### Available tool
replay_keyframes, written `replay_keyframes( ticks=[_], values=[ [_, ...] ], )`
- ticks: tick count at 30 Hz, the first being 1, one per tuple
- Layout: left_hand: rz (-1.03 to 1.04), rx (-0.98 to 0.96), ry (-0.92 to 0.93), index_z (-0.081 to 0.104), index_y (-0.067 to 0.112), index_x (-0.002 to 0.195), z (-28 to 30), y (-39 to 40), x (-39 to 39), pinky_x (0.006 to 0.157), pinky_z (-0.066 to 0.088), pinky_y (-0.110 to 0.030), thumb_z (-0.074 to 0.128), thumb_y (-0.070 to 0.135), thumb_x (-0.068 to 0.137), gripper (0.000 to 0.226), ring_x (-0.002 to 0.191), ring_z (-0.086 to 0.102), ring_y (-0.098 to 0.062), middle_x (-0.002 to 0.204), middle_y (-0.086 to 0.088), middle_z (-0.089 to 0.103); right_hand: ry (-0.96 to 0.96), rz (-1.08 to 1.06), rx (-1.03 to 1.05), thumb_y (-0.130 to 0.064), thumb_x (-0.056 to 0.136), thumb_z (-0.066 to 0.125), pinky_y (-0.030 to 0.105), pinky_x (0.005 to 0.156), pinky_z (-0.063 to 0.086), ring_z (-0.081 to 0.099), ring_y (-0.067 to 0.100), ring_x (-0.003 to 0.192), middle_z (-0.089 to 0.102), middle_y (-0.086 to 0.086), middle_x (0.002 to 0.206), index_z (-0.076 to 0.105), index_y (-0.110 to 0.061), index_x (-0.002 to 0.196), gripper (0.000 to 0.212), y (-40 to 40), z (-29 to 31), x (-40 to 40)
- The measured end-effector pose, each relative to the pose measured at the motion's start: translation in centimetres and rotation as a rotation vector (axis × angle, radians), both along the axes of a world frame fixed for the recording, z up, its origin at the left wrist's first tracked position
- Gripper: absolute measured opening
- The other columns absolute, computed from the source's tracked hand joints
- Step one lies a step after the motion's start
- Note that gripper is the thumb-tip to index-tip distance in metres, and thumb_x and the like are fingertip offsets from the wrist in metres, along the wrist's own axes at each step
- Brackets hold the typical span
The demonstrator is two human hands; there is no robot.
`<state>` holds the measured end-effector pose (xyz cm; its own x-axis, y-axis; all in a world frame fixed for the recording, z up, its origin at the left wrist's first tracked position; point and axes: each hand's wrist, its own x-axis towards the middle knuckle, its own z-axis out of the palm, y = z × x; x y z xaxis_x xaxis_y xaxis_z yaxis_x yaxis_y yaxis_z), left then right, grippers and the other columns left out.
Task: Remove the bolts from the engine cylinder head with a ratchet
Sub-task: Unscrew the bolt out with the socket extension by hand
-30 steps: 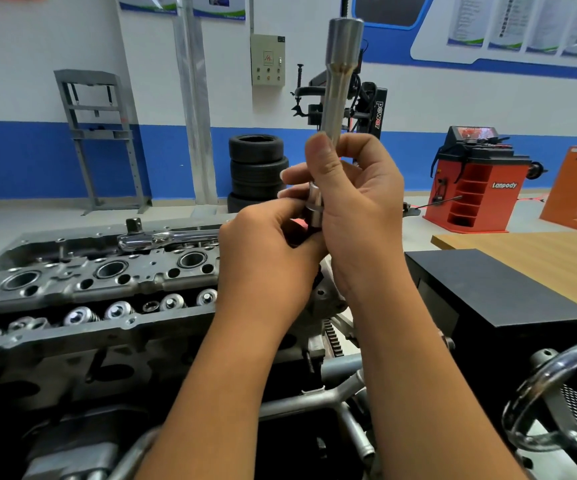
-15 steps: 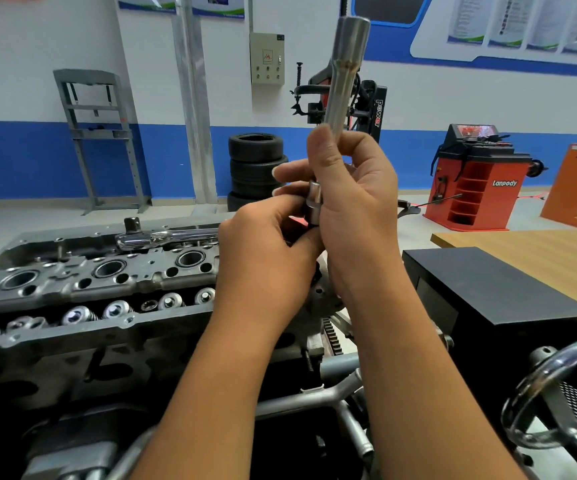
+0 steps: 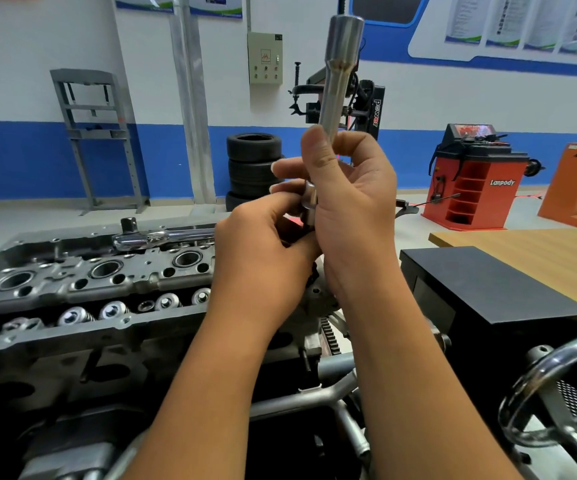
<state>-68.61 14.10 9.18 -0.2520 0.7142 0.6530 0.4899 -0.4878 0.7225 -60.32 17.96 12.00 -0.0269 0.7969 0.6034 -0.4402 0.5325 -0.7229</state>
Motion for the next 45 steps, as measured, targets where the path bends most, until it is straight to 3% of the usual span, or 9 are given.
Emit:
replay_keyframes(
  ticks=[9, 13, 18, 23, 28, 31, 35, 40, 45],
  values=[
    [-0.201, -0.042, -0.03, 0.073, 0.03, 0.109, 0.0, 0.0, -0.3, 0.07, 0.06, -0.056, 0.057, 0.019, 0.107, 0.019, 0.081, 0.071, -0.026, 0.089, 0.0, 0.075, 0.013, -0.03, 0.014, -0.03, 0.107, 0.054, 0.041, 0.074, 0.062, 0.072, 0.028, 0.074, 0.074, 0.025, 0.091, 0.065, -0.005, 0.09, 0.032, 0.4, 0.1, 0.0],
    [-0.115, 0.034, -0.049, 0.074, 0.033, 0.107, -0.1, 0.5, -0.2, 0.067, 0.057, -0.033, 0.06, 0.018, 0.105, 0.021, 0.076, 0.071, -0.01, 0.086, 0.01, 0.076, -0.007, -0.019, -0.006, -0.029, 0.103, 0.061, 0.039, 0.076, 0.061, 0.073, 0.022, 0.078, 0.076, 0.019, 0.089, 0.065, -0.008, 0.094, 0.024, 0.1, 0.2, -0.1],
    [-0.083, 0.066, -0.094, 0.078, 0.03, 0.106, -0.4, 0.7, -0.4, 0.062, 0.055, -0.029, 0.074, 0.014, 0.093, 0.021, 0.07, 0.073, -0.016, 0.083, 0.007, 0.078, 0.04, -0.055, -0.01, -0.022, 0.097, 0.071, 0.045, 0.069, 0.065, 0.073, 0.027, 0.075, 0.077, 0.018, 0.086, 0.063, -0.01, 0.088, 0.017, -0.2, 0.2, -0.2],
    [-0.253, -0.024, -0.052, 0.073, 0.028, 0.115, 0.0, 0.4, -0.6, 0.065, 0.059, -0.045, 0.056, 0.015, 0.107, 0.022, 0.077, 0.07, -0.028, 0.091, -0.001, 0.077, 0.026, -0.062, 0.018, -0.025, 0.103, 0.062, 0.048, 0.078, 0.061, 0.073, 0.025, 0.078, 0.076, 0.008, 0.077, 0.066, -0.003, 0.088, 0.027, -0.1, 0.1, -0.4],
    [-0.133, 0.027, -0.095, 0.075, 0.031, 0.11, -0.2, 0.5, -0.5, 0.069, 0.062, -0.039, 0.074, 0.012, 0.094, 0.025, 0.077, 0.075, -0.012, 0.089, 0.007, 0.078, 0.066, -0.034, -0.023, -0.029, 0.1, 0.067, 0.042, 0.068, 0.062, 0.074, 0.026, 0.075, 0.077, 0.017, 0.085, 0.067, -0.009, 0.094, 0.022, -0.5, 0.3, -0.4],
    [-0.116, 0.027, -0.114, 0.077, 0.036, 0.108, -0.2, 0.3, -0.4, 0.072, 0.064, -0.048, 0.076, 0.017, 0.093, 0.025, 0.076, 0.076, -0.019, 0.085, 0.003, 0.079, 0.092, -0.089, -0.002, -0.023, 0.093, 0.078, 0.039, 0.063, 0.061, 0.075, 0.027, 0.069, 0.076, 0.011, 0.079, 0.061, -0.011, 0.091, 0.021, -0.6, 0.2, -0.4],
    [-0.235, -0.007, -0.071, 0.07, 0.052, 0.1, 0.4, -0.4, -0.3, 0.069, 0.059, -0.06, 0.058, 0.026, 0.107, 0.03, 0.086, 0.068, -0.042, 0.093, -0.013, 0.076, 0.11, -0.144, 0.024, -0.021, 0.099, 0.07, 0.038, 0.069, 0.064, 0.074, 0.025, 0.07, 0.076, 0.013, 0.08, 0.063, -0.009, 0.087, 0.019, -0.4, 0.3, -0.4],
    [-0.158, -0.014, -0.082, 0.069, 0.047, 0.097, 0.4, -0.3, -0.4, 0.069, 0.061, -0.054, 0.064, 0.02, 0.103, 0.028, 0.075, 0.071, -0.027, 0.083, -0.003, 0.076, 0.014, -0.091, 0.008, -0.03, 0.107, 0.055, 0.046, 0.075, 0.063, 0.072, 0.024, 0.074, 0.077, 0.015, 0.084, 0.069, -0.009, 0.088, 0.031, -0.1, 0.4, -0.3],
    [-0.073, 0.007, -0.116, 0.076, 0.034, 0.108, 0.1, 0.0, -0.4, 0.072, 0.063, -0.048, 0.078, 0.022, 0.091, 0.021, 0.073, 0.074, -0.02, 0.079, 0.001, 0.077, 0.073, -0.039, -0.007, -0.023, 0.098, 0.071, 0.04, 0.066, 0.062, 0.073, 0.028, 0.071, 0.076, 0.015, 0.083, 0.061, -0.009, 0.093, 0.018, -0.3, 0.3, -0.4]
  ],
)
